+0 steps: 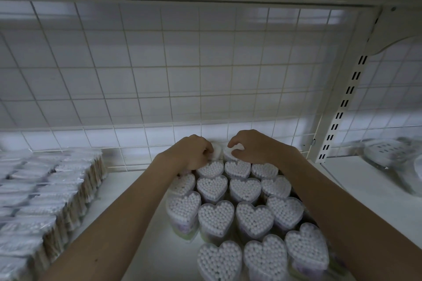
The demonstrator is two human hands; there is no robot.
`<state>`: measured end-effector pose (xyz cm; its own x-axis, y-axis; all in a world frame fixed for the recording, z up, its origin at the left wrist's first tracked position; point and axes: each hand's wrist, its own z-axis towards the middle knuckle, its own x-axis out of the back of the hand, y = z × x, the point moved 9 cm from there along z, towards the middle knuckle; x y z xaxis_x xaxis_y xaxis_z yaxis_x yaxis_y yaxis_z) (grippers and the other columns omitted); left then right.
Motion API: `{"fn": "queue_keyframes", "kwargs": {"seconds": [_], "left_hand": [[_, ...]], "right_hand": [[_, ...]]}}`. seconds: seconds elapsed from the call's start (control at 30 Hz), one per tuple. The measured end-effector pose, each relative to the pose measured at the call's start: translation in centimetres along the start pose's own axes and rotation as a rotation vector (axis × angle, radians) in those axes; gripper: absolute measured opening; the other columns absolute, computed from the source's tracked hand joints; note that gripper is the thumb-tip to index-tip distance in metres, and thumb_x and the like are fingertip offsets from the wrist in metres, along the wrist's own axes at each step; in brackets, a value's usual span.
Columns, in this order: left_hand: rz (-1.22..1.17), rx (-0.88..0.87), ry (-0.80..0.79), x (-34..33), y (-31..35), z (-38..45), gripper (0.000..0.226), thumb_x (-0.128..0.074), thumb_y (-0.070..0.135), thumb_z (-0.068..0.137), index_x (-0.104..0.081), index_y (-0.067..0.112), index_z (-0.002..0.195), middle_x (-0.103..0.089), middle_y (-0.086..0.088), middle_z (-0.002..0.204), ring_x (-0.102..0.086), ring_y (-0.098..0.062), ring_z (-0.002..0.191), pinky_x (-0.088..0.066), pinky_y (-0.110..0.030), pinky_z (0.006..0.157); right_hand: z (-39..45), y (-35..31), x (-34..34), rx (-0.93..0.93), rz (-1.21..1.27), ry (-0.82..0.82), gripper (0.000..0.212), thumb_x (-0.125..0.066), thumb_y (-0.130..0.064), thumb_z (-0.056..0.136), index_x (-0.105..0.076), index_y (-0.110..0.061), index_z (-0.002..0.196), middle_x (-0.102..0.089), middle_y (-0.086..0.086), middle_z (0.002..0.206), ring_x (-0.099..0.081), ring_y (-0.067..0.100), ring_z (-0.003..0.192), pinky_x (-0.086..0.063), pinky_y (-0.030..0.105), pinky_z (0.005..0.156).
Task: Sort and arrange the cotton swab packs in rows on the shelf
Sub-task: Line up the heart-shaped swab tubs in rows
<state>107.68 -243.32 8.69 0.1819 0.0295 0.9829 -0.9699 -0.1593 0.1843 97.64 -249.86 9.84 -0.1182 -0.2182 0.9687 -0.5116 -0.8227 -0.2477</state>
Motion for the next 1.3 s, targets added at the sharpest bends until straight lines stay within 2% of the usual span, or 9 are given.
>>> {"fn": "queue_keyframes", "kwargs": {"seconds": [0.1, 0.23, 0.37, 0.43, 0.53, 0.73, 1.0, 1.17, 1.3], "left_hand": [[-0.056, 0.015, -0.033, -0.2, -0.2, -0.5, 0.041, -0.052, 0.013, 0.089, -0.052, 0.016, 0.13, -0.052, -0.006, 0.13, -0.05, -0.021, 0.115, -0.039, -0.025, 0.092], [-0.04, 0.015, 0.01, 1.3, -0.9, -1.8, 0.039, -0.041, 0.012, 0.093, -0.051, 0.016, 0.131, -0.045, -0.004, 0.14, -0.04, -0.02, 0.128, -0.033, -0.031, 0.105], [-0.045, 0.04, 0.067, 3.9, -2.5, -4.3, 0.04, -0.036, 0.01, 0.094, -0.054, 0.016, 0.128, -0.049, -0.004, 0.137, -0.042, -0.021, 0.126, -0.034, -0.03, 0.104], [-0.05, 0.062, 0.084, 4.7, -3.3, -5.6, 0.037, -0.037, 0.012, 0.094, -0.056, 0.017, 0.125, -0.052, -0.003, 0.133, -0.046, -0.02, 0.12, -0.037, -0.028, 0.099], [-0.076, 0.095, 0.088, 4.7, -4.2, -7.8, 0.034, -0.038, 0.017, 0.096, -0.058, 0.018, 0.123, -0.055, -0.001, 0.129, -0.051, -0.018, 0.115, -0.037, -0.023, 0.091], [-0.065, 0.098, 0.055, 2.7, -4.3, -9.5, 0.036, -0.035, 0.017, 0.097, -0.055, 0.017, 0.127, -0.053, -0.001, 0.133, -0.049, -0.02, 0.119, -0.038, -0.03, 0.099], [-0.102, 0.122, 0.077, 1.5, -4.3, -9.8, 0.037, -0.033, 0.017, 0.097, -0.052, 0.02, 0.129, -0.048, 0.002, 0.138, -0.043, -0.018, 0.125, -0.035, -0.031, 0.103], [-0.128, 0.097, 0.115, 0.8, -3.8, -10.3, 0.036, -0.035, 0.015, 0.096, -0.058, 0.017, 0.123, -0.055, -0.002, 0.128, -0.048, -0.021, 0.119, -0.039, -0.035, 0.099], [-0.192, 0.113, 0.17, 0.7, -4.1, -10.6, 0.035, -0.038, 0.01, 0.094, -0.058, 0.015, 0.123, -0.052, -0.003, 0.129, -0.048, -0.021, 0.119, -0.038, -0.034, 0.1]], "right_hand": [[-0.3, -0.9, 0.1, 0.007, -0.041, -0.008, 0.035, -0.048, -0.024, 0.093, -0.054, -0.017, 0.127, -0.05, 0.002, 0.132, -0.045, 0.017, 0.12, -0.035, 0.026, 0.095], [-0.5, -2.0, 0.3, 0.017, -0.072, -0.012, 0.036, -0.048, -0.025, 0.094, -0.053, -0.014, 0.128, -0.05, 0.004, 0.133, -0.046, 0.018, 0.121, -0.037, 0.029, 0.099], [-0.6, -3.4, 0.3, 0.046, -0.061, -0.003, 0.034, -0.047, -0.023, 0.094, -0.054, -0.013, 0.126, -0.052, 0.004, 0.131, -0.048, 0.017, 0.117, -0.036, 0.024, 0.093], [-0.4, -3.9, 0.2, 0.057, -0.059, 0.003, 0.033, -0.045, -0.018, 0.095, -0.055, -0.013, 0.126, -0.052, 0.004, 0.131, -0.047, 0.017, 0.118, -0.032, 0.021, 0.091], [0.1, -4.3, -0.2, 0.061, -0.049, 0.015, 0.035, -0.04, -0.006, 0.094, -0.056, -0.011, 0.124, -0.051, 0.005, 0.132, -0.045, 0.019, 0.122, -0.031, 0.022, 0.096], [1.6, -4.6, -1.9, 0.073, -0.04, -0.035, 0.049, -0.039, 0.012, 0.086, -0.055, -0.01, 0.126, -0.046, 0.007, 0.139, -0.039, 0.021, 0.129, -0.029, 0.032, 0.109], [2.2, -3.9, -3.3, 0.033, -0.024, -0.088, 0.053, -0.039, 0.012, 0.087, -0.048, -0.01, 0.134, -0.039, 0.011, 0.142, -0.036, 0.024, 0.132, -0.028, 0.03, 0.109], [2.1, -4.0, -3.7, -0.001, -0.028, -0.087, 0.055, -0.037, 0.012, 0.088, -0.045, -0.012, 0.137, -0.036, 0.009, 0.143, -0.036, 0.026, 0.131, -0.032, 0.032, 0.106], [1.6, -4.2, -3.6, -0.005, 0.006, -0.08, 0.055, -0.039, 0.01, 0.087, -0.045, -0.013, 0.137, -0.038, 0.008, 0.142, -0.036, 0.024, 0.131, -0.032, 0.035, 0.107]]}}
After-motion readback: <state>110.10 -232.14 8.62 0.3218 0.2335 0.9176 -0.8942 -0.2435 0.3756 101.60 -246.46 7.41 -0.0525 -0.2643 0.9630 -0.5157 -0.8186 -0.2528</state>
